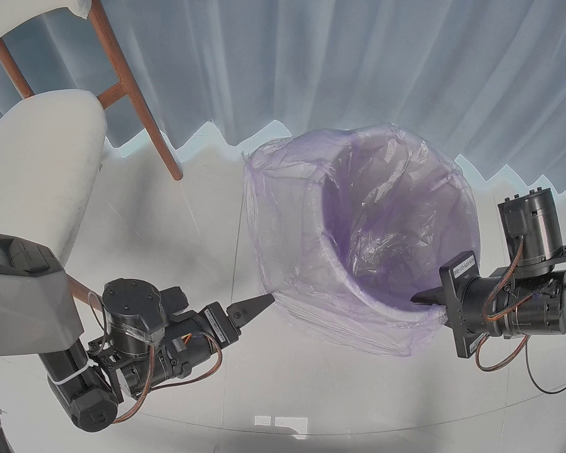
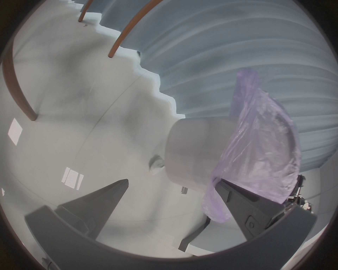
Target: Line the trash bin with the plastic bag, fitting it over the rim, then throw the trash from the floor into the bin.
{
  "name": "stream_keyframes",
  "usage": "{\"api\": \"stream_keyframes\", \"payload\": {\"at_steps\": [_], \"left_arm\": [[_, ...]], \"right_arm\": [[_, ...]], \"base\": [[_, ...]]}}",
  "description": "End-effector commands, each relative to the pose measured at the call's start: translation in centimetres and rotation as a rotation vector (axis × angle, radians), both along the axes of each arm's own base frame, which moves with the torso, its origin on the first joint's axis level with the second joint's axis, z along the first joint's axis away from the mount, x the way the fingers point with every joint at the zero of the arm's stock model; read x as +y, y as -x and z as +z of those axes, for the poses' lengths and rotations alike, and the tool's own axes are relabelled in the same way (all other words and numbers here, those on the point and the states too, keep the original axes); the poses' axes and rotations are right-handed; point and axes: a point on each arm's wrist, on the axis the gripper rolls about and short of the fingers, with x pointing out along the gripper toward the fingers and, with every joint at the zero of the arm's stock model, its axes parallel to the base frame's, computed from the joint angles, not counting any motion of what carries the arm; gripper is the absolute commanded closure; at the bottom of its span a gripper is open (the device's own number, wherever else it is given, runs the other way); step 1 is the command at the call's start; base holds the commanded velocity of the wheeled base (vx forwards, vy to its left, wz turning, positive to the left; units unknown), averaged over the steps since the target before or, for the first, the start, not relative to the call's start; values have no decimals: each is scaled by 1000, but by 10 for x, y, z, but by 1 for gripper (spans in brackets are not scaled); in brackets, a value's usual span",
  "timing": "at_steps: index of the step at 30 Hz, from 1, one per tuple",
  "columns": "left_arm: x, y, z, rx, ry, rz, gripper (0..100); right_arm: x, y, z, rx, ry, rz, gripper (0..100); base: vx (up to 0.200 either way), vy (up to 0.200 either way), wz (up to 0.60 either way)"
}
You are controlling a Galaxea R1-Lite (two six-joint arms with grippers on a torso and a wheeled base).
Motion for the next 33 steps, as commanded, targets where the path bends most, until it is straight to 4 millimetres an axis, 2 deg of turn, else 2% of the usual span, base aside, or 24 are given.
{"api": "stream_keyframes", "payload": {"at_steps": [1,6,9,13,16,17,18,22,26,29,33], "left_arm": [[8,-8,-14,38,-26,48,0],[10,-7,-23,62,-54,82,0],[11,1,-22,63,-50,80,0],[19,36,-2,35,-37,31,0],[39,62,18,16,-9,13,0],[39,62,18,16,-9,13,0],[51,77,25,10,3,-14,0],[68,101,38,-20,37,-53,0],[74,107,51,-44,110,-41,0],[79,105,53,-52,119,-12,0],[86,104,57,-74,127,24,0]], "right_arm": [[-6,6,11,-27,-36,-8,100],[-11,12,19,-48,-62,-12,100],[-13,14,23,-55,-80,-19,100],[-14,16,19,-36,-84,-3,100],[-14,18,13,-34,-49,32,100],[-14,18,13,-34,-49,32,100],[-15,18,8,-38,-7,92,100],[-20,15,-7,-44,109,196,100],[-19,14,-22,-29,177,297,100],[-23,13,-29,-30,223,346,100],[-35,16,-39,-59,277,503,100]], "base": [[0,0,0],[0,0,0],[0,0,0],[0,0,0],[0,0,0],[0,0,0],[0,0,0],[0,0,0],[0,0,0],[0,0,0],[0,0,0]]}}
